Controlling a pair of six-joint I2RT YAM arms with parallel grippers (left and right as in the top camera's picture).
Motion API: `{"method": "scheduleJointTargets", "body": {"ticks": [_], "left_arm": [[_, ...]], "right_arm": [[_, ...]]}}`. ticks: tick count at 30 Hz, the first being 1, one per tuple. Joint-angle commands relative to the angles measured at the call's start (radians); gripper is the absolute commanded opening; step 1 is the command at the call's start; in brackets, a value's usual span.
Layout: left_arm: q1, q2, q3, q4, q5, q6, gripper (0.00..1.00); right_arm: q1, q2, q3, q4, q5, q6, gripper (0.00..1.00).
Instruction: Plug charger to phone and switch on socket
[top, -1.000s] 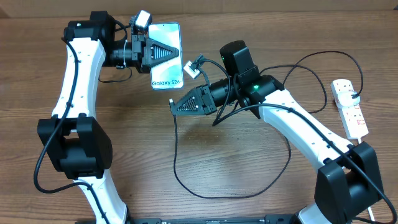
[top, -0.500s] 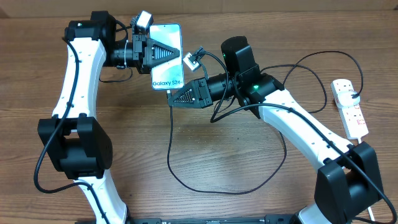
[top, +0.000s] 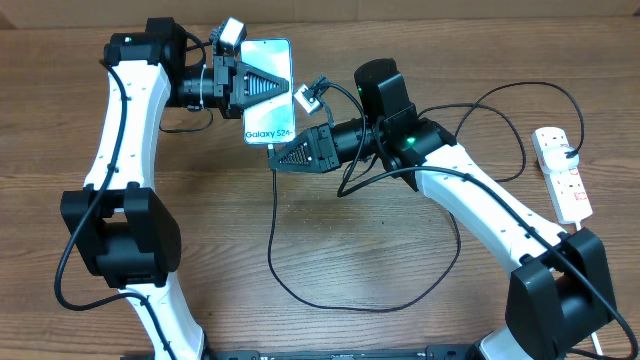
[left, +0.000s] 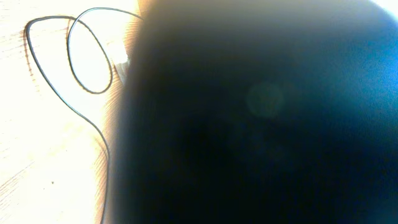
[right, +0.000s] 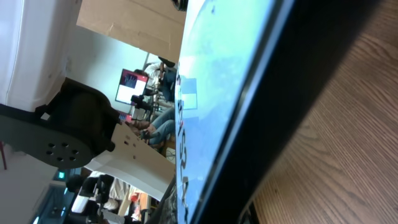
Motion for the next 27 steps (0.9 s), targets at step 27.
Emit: {"method": "scheduleJointTargets", "body": {"ticks": [27], "left_arm": [[-0.014,-0.015,0.004,0.0,0.013,-0.006,0.04]], "right_arm": [[0.008,-0.027,0.024,0.068,-0.013,0.139,0.04]]}}
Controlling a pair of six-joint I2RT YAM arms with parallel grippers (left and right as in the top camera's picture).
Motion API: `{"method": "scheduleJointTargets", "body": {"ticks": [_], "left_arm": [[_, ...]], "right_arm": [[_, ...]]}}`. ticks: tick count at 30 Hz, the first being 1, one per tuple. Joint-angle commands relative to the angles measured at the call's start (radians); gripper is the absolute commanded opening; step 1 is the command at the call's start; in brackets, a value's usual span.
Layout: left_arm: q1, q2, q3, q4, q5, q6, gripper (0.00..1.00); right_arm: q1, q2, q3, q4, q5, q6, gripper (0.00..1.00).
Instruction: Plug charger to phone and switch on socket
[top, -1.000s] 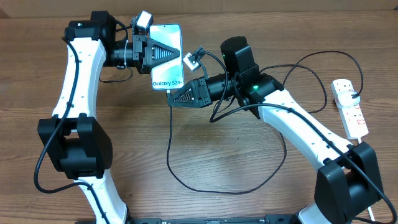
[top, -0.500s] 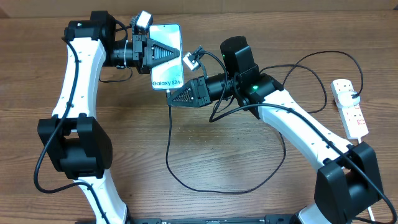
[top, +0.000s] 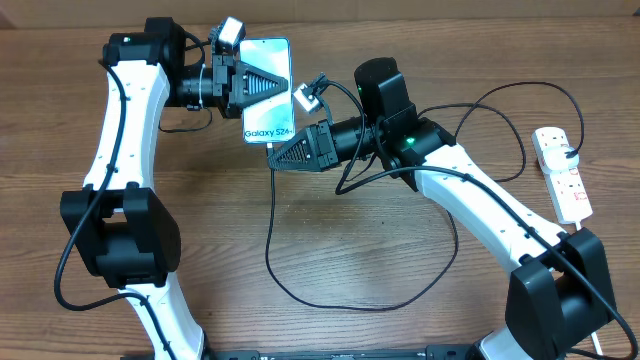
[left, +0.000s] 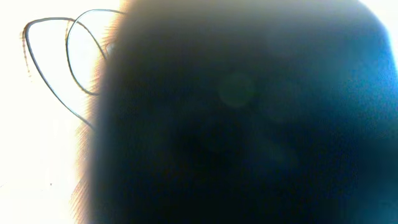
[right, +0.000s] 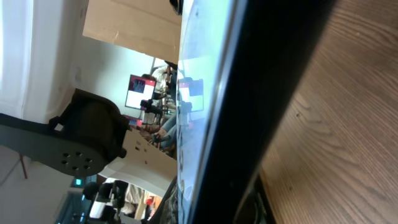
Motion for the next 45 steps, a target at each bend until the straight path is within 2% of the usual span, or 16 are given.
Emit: {"method": "scheduleJointTargets", "body": {"ticks": [1,20,31,45], "left_arm": [[-0.016,-0.015,0.004,-0.003,0.007,0.002,0.04],[-0.016,-0.015,0.004,0.026,0.011,0.003,0.04],[-0.016,-0.015,0.004,0.026,0.017,-0.121,0.04],[-0.016,-0.015,0.004,0.019,0.014,-0.123,0.04]], "right_arm": [[0.004,-0.027,0.024,0.022,0.0,0.022,0.04],[-0.01,-0.027,0.024,0.022,-0.037,0.107,0.04],[-0.01,-0.027,0.024,0.022,-0.072,0.107,0.04],[-0.011,-0.027,0.024,0.037,-0.051,0.107,0.04]]}}
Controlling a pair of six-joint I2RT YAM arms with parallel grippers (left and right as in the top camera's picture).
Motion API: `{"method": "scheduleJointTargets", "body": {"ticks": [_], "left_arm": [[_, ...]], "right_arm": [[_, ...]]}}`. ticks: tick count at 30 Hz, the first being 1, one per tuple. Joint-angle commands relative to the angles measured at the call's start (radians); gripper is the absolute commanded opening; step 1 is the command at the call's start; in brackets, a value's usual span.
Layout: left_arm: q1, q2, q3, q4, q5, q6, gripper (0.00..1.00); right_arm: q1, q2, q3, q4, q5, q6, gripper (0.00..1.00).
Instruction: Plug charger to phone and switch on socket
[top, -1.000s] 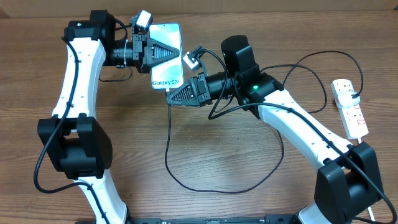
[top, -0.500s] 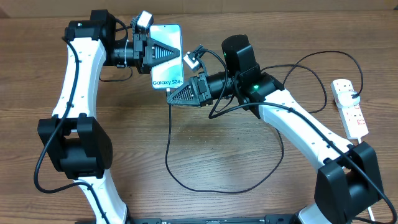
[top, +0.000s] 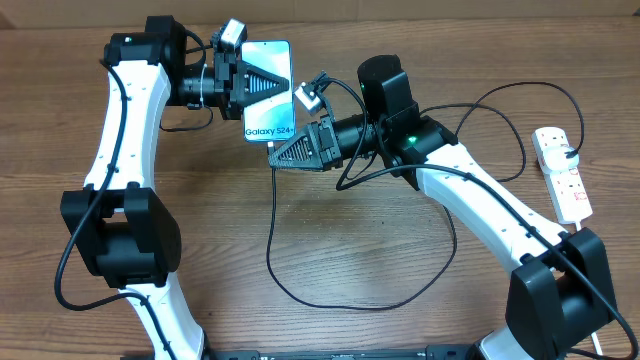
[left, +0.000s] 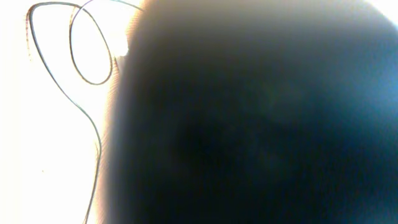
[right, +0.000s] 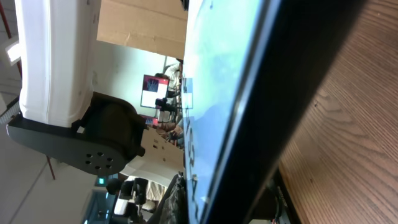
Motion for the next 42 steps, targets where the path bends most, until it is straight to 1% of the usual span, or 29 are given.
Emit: {"method": "scheduleJointTargets", "body": {"ticks": [1,26,37,42], "left_arm": [[-0.014,-0.015,0.004,-0.008,0.032,-0.007,0.04],[-0.014,-0.015,0.004,-0.01,0.026,-0.009,0.04],[-0.014,-0.015,0.004,-0.01,0.024,-0.002,0.04],[-0.014,-0.015,0.004,-0.01,0.024,-0.002,0.04]], "right_arm": [[-0.002,-0.027,0.024,0.008,0.001,0.002,0.04],[-0.019,-0.027,0.024,0.023,0.041,0.013,0.04],[-0.018,-0.027,0.024,0.023,0.112,0.039,0.04],[-0.018,-0.027,0.024,0.027,0.201,0.083,0.04]]}}
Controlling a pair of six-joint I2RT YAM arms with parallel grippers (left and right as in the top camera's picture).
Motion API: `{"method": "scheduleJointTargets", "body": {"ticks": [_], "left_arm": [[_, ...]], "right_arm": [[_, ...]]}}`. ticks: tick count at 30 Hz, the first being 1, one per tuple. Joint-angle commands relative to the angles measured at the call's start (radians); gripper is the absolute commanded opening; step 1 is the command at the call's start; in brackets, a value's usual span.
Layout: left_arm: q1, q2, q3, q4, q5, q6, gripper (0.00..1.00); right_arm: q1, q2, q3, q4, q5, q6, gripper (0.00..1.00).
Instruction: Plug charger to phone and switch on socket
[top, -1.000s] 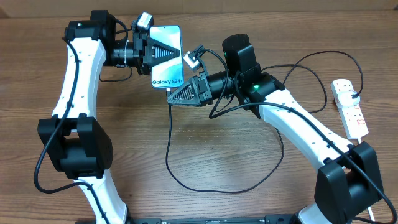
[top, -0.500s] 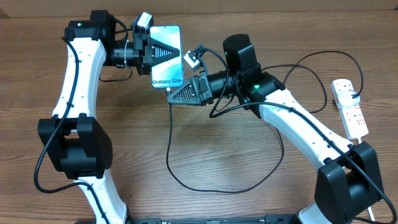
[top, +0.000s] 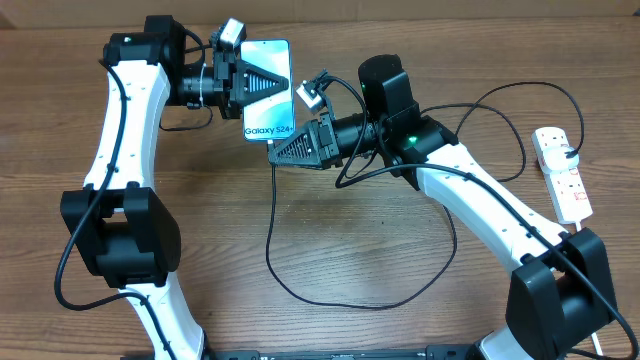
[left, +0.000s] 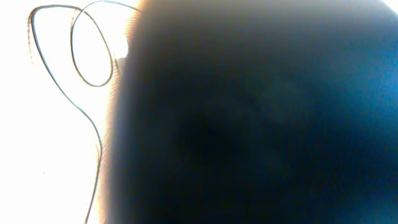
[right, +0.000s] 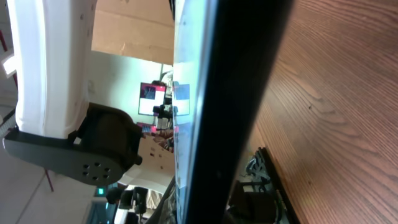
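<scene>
The phone (top: 267, 110), screen up with "Galaxy S24" on it, is held off the table at the back by my left gripper (top: 274, 87), which is shut on it. Its dark back (left: 249, 124) fills the left wrist view. My right gripper (top: 280, 154) sits at the phone's lower edge, shut on the charger plug, which is hidden between the fingers. The black charger cable (top: 270, 240) hangs from there and loops over the table. In the right wrist view the phone's edge (right: 230, 93) runs close across the frame. The white socket strip (top: 562, 172) lies at the far right.
The cable makes a wide loop (top: 440, 265) across the middle of the wooden table (top: 350, 230) and runs on to the socket strip. Two cable loops (left: 71, 50) show on the overexposed table in the left wrist view.
The right gripper has shifted very slightly at the phone's lower edge; in the right wrist view the phone's edge now stands steeper. The left gripper and phone hold their place.
At every earlier moment my left gripper held the phone above the back of the table and my right gripper was at its lower edge with the cable hanging from it. Only small shifts of angle between phone and right gripper show, up to now.
</scene>
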Motion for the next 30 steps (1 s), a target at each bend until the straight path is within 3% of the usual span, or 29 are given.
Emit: {"method": "scheduleJointTargets", "body": {"ticks": [1,11,30], "left_arm": [[-0.014,-0.015,0.004,-0.014,0.024,0.002,0.04],[-0.014,-0.015,0.004,-0.014,0.024,0.029,0.04],[-0.059,-0.015,0.004,-0.035,-0.026,0.055,0.04]], "right_arm": [[-0.013,-0.027,0.024,0.026,0.151,0.055,0.04],[-0.013,-0.027,0.024,0.16,0.163,0.15,0.04],[-0.039,-0.027,0.024,0.155,0.315,0.15,0.04]]}}
